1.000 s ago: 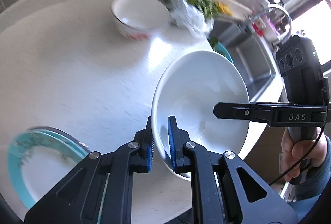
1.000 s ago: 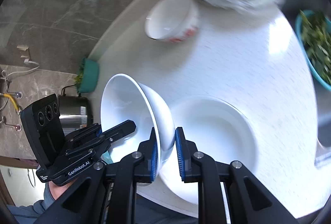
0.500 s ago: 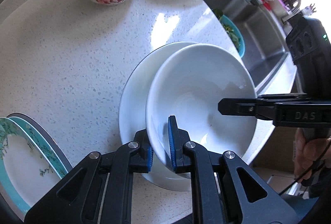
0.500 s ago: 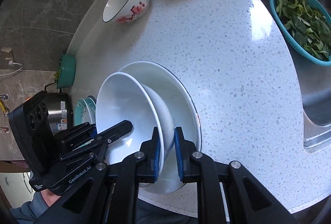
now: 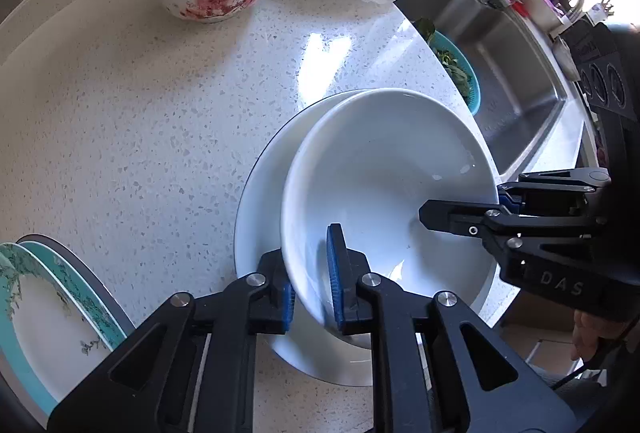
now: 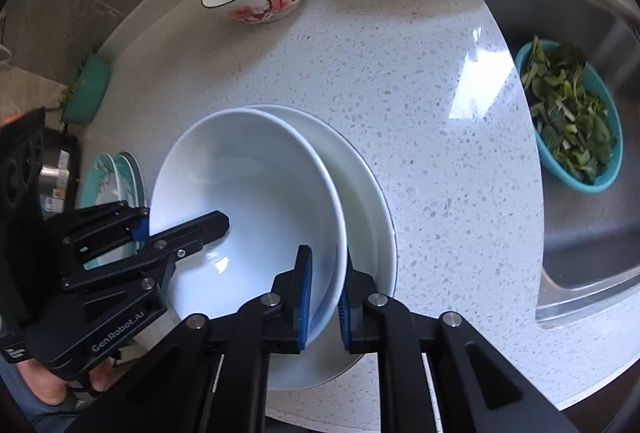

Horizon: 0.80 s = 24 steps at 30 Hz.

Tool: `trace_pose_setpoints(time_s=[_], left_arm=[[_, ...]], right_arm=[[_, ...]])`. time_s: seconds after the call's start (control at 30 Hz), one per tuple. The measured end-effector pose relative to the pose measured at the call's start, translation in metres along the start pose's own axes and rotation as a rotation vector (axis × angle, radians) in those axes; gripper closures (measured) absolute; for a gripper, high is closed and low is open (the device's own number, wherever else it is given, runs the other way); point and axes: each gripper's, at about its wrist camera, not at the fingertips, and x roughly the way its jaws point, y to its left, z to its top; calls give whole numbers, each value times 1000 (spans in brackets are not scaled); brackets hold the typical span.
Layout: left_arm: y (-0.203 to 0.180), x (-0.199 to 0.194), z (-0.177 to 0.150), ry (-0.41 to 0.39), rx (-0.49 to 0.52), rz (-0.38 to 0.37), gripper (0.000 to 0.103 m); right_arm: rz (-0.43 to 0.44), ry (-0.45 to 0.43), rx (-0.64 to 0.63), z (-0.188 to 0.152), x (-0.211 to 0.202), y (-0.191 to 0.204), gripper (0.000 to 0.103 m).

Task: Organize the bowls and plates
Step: 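Lower the second white bowl into the first white bowl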

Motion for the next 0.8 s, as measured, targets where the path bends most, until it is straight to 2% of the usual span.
trace_pose_setpoints(time_s=[0.13,0.27,0.43,0.8], left_arm=[[-1,-1,-1,-8,6,9,87],[-1,-2,-2,-20,1,-11,81],[-6,-3,-3,-33,12,-38,64],[-6,-8,-4,-38,2,-81,53]], right_arm=[[-64,-2,-45,0,3,9,89],[-91,6,-60,0,5,17,87],[-105,12,-57,0,1,18,84],[-88,10,-37,-2,-13,15,78]])
